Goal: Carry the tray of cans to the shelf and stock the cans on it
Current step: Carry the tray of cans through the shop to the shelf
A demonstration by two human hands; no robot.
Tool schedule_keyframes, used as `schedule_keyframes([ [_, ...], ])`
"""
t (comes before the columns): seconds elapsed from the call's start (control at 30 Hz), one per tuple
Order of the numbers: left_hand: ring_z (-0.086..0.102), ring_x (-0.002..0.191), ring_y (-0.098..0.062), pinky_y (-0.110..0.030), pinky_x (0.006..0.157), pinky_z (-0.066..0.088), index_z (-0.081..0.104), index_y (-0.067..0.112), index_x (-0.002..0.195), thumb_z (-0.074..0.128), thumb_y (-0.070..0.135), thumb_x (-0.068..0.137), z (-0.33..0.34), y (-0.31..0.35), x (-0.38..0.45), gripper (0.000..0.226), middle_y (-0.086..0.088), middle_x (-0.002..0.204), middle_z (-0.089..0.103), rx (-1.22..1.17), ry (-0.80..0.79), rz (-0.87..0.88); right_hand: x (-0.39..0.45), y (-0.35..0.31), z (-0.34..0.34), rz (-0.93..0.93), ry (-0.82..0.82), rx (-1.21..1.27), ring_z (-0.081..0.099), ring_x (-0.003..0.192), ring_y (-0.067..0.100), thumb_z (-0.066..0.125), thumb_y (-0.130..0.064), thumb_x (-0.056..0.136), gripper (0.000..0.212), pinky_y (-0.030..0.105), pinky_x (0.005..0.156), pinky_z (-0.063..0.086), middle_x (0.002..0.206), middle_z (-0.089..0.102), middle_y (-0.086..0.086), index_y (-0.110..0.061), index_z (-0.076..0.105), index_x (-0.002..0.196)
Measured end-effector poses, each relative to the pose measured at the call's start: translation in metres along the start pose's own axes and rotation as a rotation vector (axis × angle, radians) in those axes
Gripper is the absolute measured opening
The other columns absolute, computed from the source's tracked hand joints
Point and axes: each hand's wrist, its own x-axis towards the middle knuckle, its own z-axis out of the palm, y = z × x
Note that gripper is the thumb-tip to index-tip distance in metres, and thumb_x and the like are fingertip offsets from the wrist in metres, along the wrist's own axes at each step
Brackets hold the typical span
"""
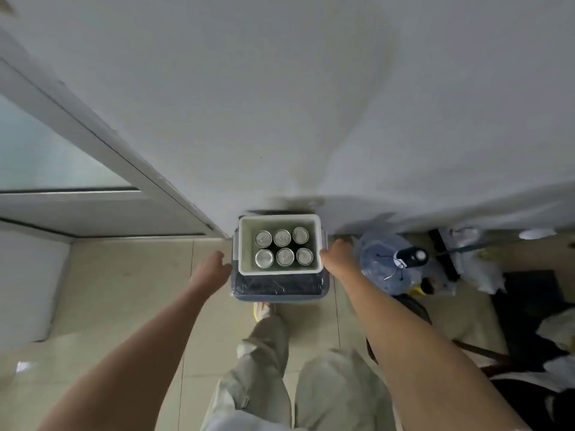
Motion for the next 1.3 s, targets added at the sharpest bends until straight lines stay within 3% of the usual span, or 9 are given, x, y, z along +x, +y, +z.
schedule_keyframes([
  [0.13, 0.046, 0.137, -0.033, -0.041, 0.110, 0.040, 0.032, 0.004, 0.153, 0.071, 0.023, 0.093, 0.012, 0.011, 0.052, 0.074, -0.020, 0.154, 0.041, -0.454, -0.045, -0.160, 0.059, -0.005, 0.025, 0.178, 0.008, 0.155, 0.050, 0.133, 0.038, 0.061, -0.031, 0.097, 0.069, 0.037, 0.098, 0.045, 0.149, 0.045, 0.022, 0.000, 0.033, 0.151],
  [0.23, 0.058, 0.114, -0.029, -0.034, 0.090, 0.044, 0.041, 0.000, 0.145, 0.074, 0.012, 0.091, 0.023, 0.027, 0.079, 0.065, -0.021, 0.140, 0.055, -0.720, -0.064, -0.254, 0.089, -0.009, 0.037, 0.165, 0.007, 0.170, 0.061, 0.118, 0.037, 0.065, -0.025, 0.095, 0.049, 0.035, 0.085, 0.047, 0.132, 0.062, 0.019, -0.003, 0.053, 0.137],
  [0.33, 0.059, 0.079, -0.023, -0.031, 0.070, 0.045, 0.068, 0.008, 0.095, 0.079, 0.015, 0.082, 0.028, 0.033, 0.089, 0.018, -0.008, 0.084, 0.069, -0.562, 0.066, -0.275, 0.097, -0.008, 0.042, 0.044, 0.124, -0.126, 0.070, 0.097, 0.036, 0.063, -0.022, 0.093, 0.021, 0.034, 0.066, 0.047, 0.103, 0.072, 0.017, -0.005, 0.069, 0.105],
  [0.43, 0.054, 0.065, -0.022, -0.029, 0.062, 0.042, 0.056, 0.014, 0.065, 0.075, 0.011, 0.075, 0.031, 0.032, 0.082, 0.022, -0.002, 0.060, 0.055, -0.385, 0.079, -0.290, 0.097, -0.013, 0.038, -0.028, 0.114, -0.278, 0.073, 0.092, 0.035, 0.064, -0.026, 0.094, 0.021, 0.030, 0.059, 0.042, 0.092, 0.074, 0.014, -0.006, 0.070, 0.098],
  [0.6, 0.057, 0.065, -0.026, -0.032, 0.060, 0.046, 0.062, 0.008, 0.073, 0.072, 0.012, 0.071, 0.038, 0.015, 0.049, 0.011, -0.008, 0.068, 0.061, -0.429, 0.115, -0.339, 0.091, -0.031, 0.025, -0.097, 0.032, -0.392, 0.070, 0.102, 0.036, 0.061, -0.028, 0.094, 0.026, 0.037, 0.075, 0.056, 0.106, 0.073, 0.015, -0.007, 0.071, 0.108],
  [0.73, 0.054, 0.060, -0.025, -0.032, 0.059, 0.044, 0.058, 0.011, 0.069, 0.072, 0.014, 0.071, 0.024, -0.020, 0.000, 0.014, -0.005, 0.062, 0.058, -0.569, 0.185, -0.404, 0.056, -0.073, 0.029, -0.208, 0.000, -0.491, 0.069, 0.105, 0.035, 0.061, -0.030, 0.093, 0.030, 0.041, 0.088, 0.056, 0.111, 0.072, 0.015, -0.009, 0.071, 0.111],
  [0.83, 0.051, 0.060, -0.024, -0.030, 0.059, 0.040, 0.051, 0.012, 0.062, 0.073, 0.015, 0.074, 0.010, -0.059, -0.039, 0.025, -0.004, 0.059, 0.053, -0.679, 0.253, -0.486, 0.024, -0.117, 0.047, -0.295, -0.036, -0.526, 0.068, 0.106, 0.036, 0.061, -0.029, 0.090, 0.032, 0.041, 0.085, 0.057, 0.113, 0.071, 0.016, -0.009, 0.071, 0.113],
  [1.1, 0.057, 0.067, -0.028, -0.033, 0.061, 0.046, 0.056, 0.012, 0.065, 0.068, 0.019, 0.074, 0.026, -0.202, -0.153, 0.017, -0.006, 0.068, 0.059, -0.980, 0.467, -0.788, -0.092, -0.223, 0.173, -0.680, -0.135, -0.732, 0.068, 0.104, 0.037, 0.063, -0.028, 0.091, 0.028, 0.038, 0.079, 0.053, 0.112, 0.070, 0.016, -0.010, 0.070, 0.112],
  [1.3, 0.074, 0.086, -0.030, -0.040, 0.078, 0.059, 0.068, 0.011, 0.077, 0.070, 0.023, 0.073, 0.065, -0.286, -0.248, 0.013, -0.016, 0.088, 0.076, -1.195, 0.558, -0.964, -0.191, -0.263, 0.285, -0.924, -0.207, -0.993, 0.068, 0.104, 0.033, 0.059, -0.030, 0.089, 0.028, 0.037, 0.087, 0.055, 0.110, 0.071, 0.011, -0.014, 0.070, 0.109],
])
